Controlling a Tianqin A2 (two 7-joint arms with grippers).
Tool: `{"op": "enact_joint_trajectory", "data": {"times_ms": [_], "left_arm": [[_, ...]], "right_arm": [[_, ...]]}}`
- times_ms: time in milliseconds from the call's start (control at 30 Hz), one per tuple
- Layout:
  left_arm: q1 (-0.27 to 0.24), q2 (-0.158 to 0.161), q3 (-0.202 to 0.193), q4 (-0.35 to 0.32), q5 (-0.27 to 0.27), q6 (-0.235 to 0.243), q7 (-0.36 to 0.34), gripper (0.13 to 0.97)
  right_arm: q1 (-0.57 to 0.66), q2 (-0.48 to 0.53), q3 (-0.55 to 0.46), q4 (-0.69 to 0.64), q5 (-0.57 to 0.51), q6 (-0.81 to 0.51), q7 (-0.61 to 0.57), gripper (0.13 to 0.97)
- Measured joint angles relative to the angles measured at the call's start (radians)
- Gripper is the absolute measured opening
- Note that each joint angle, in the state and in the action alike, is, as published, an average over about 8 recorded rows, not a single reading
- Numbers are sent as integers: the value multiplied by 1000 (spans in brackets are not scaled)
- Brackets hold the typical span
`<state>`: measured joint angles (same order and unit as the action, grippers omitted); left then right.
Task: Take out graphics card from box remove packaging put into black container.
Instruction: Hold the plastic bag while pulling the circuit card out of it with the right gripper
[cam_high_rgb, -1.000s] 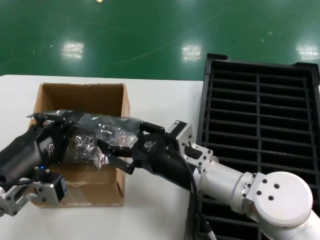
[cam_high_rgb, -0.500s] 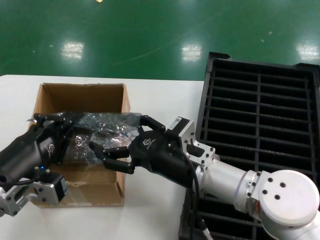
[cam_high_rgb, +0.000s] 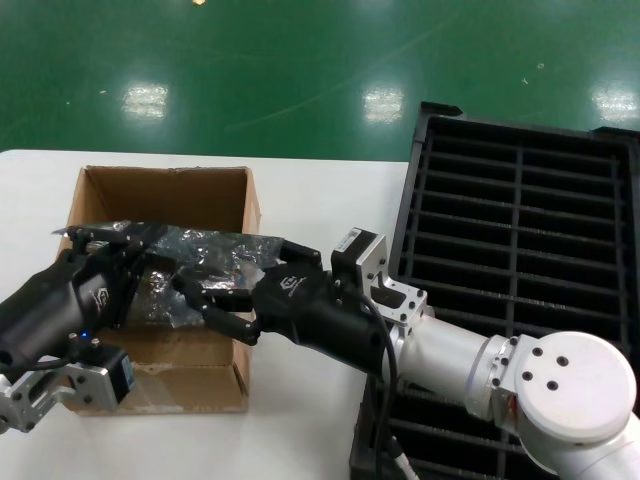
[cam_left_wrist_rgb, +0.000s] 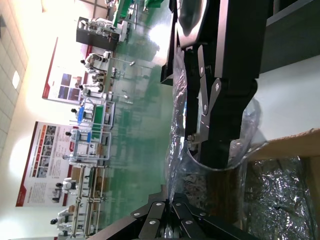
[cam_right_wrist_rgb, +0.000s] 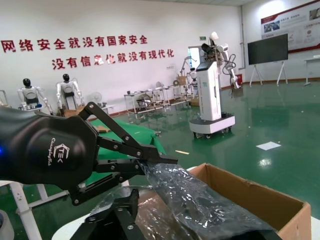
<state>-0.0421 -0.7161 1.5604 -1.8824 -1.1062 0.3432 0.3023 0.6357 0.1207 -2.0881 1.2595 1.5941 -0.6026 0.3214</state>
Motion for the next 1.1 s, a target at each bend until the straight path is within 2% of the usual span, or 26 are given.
{"op": "enact_joint_trajectory", "data": {"times_ms": [167, 433, 733, 1100], "left_arm": [[0, 0, 0, 0, 0, 0, 0, 140], [0, 0, 0, 0, 0, 0, 0, 140], [0, 0, 0, 0, 0, 0, 0, 140], [0, 0, 0, 0, 0, 0, 0, 140]], "right_arm": [[6, 0, 2, -11, 3, -3, 1, 488], [7, 6, 3, -8, 4, -7, 2, 327], [5, 9, 4, -4, 3, -7, -4, 201], [-5, 13, 10, -1, 10, -3, -30, 143]]}}
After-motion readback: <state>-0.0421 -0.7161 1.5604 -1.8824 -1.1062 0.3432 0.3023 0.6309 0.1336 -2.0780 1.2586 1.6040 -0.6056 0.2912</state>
